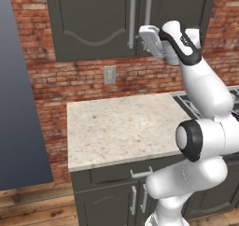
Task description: Close all open cabinet doors.
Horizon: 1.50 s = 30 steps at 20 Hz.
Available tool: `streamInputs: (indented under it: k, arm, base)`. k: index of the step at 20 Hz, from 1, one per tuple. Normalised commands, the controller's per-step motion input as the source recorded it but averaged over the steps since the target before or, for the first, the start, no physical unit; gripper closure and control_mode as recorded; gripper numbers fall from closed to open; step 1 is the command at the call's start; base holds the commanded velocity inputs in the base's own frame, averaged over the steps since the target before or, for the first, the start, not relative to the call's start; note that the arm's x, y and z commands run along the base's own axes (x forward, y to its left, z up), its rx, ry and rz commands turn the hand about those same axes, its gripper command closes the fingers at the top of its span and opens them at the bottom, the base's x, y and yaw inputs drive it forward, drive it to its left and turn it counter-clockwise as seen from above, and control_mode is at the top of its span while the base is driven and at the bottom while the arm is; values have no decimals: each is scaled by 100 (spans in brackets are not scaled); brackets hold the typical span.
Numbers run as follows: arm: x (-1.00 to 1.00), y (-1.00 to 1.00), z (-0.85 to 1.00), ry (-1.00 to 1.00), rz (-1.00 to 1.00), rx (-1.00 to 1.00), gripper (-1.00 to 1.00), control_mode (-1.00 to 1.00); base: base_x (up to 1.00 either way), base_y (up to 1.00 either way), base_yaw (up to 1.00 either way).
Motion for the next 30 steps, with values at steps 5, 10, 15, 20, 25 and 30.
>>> streamInputs:
  k: [5,10,15,20,25,30]
  arm:
    - [42,3,-4,0,0,-2,-100,-100]
    - [37,0,-13,-2,0,-6,-100,-100]
    - [17,3,-21,-4,0,-5,-100,-100]
    - [-2,9,-27,0,0,-1,-100,-100]
    - [-9,8,-26,0,0,0,-100,-100]
    - [-10,3,-21,0,0,0,-100,-100]
  base:
    - [0,0,0]
    - [0,0,0]
    - [0,0,0]
    - [0,0,0]
    - [0,0,0]
    - [0,0,0]
